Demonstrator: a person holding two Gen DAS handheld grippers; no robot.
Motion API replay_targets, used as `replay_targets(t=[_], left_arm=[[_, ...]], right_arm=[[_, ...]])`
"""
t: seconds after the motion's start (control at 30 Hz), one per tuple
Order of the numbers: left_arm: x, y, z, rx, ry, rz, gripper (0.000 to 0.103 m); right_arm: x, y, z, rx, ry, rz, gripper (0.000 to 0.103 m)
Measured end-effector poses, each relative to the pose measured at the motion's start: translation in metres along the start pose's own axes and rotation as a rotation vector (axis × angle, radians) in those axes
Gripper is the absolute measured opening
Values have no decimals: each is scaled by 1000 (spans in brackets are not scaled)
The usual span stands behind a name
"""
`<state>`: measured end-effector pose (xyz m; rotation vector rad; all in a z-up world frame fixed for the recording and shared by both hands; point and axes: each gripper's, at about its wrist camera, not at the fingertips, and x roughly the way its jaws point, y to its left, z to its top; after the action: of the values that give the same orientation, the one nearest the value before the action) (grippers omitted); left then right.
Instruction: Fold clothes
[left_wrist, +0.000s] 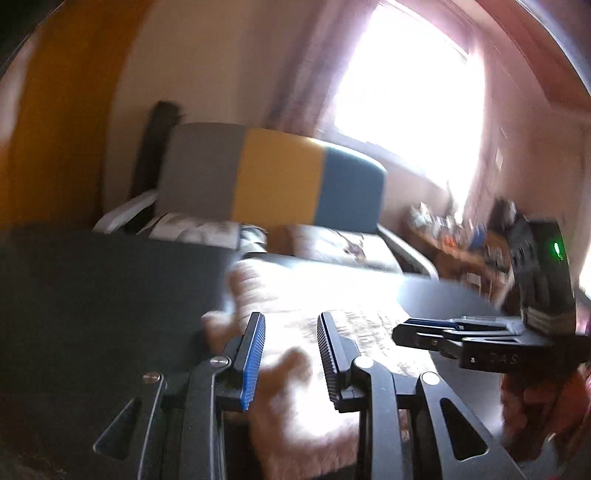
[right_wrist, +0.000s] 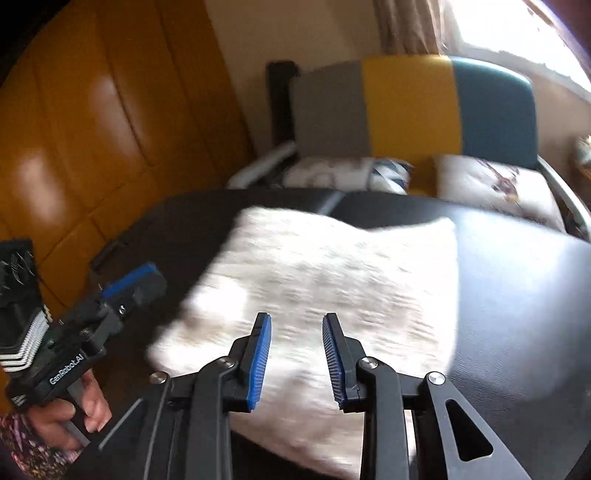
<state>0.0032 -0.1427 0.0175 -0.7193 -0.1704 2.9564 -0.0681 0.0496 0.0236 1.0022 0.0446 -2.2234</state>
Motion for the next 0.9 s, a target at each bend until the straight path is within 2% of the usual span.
replay_targets(t=[0.1, 0.13, 0.17, 0.2, 0.3, 0.37, 0.47, 0.53, 0.57, 0.6, 0.63, 0.67, 0.73, 0.83, 0.9], left_arm=[[33, -18, 1, 84, 116, 112, 29], [37, -17, -1, 70, 137, 116, 29], [36, -12, -3, 37, 145, 114, 29], [36, -8, -6, 1, 150, 112, 29], [20, 15, -22, -91, 214, 86, 29], [12, 25, -41, -152, 283, 50, 31], [-1, 26, -67, -211, 309, 2, 31], [-7, 31, -73, -253, 288, -19, 31], [-6, 33, -74, -266, 285, -26, 31], [-3, 34, -74, -278, 285, -32, 31], [2, 35, -74, -290, 299, -49, 30], [4, 37, -74, -304, 312, -71, 17], [4, 37, -66, -320, 311, -102, 10], [-21, 25, -48, -258, 242, -138, 9], [-34, 18, -42, -228, 231, -163, 8]], right_arm=[[5, 3, -16, 25, 28, 60, 31], [0, 9, -21, 13, 36, 92, 36], [-8, 15, -27, -8, 46, 120, 51], [-10, 22, -33, -43, 52, 131, 60], [-4, 39, -49, -148, 61, 118, 61], [-4, 47, -57, -232, 54, 72, 61], [3, 55, -68, -369, 78, -6, 61], [6, 62, -74, -478, 80, -88, 59], [15, 64, -75, -535, 77, -149, 47], [22, 65, -77, -578, 81, -200, 30], [28, 64, -80, -602, 95, -232, 24], [28, 62, -80, -606, 96, -242, 13], [23, 57, -77, -597, 83, -247, 11], [-8, 53, -63, -567, 7, -217, 11], [-27, 51, -59, -573, -18, -196, 10]])
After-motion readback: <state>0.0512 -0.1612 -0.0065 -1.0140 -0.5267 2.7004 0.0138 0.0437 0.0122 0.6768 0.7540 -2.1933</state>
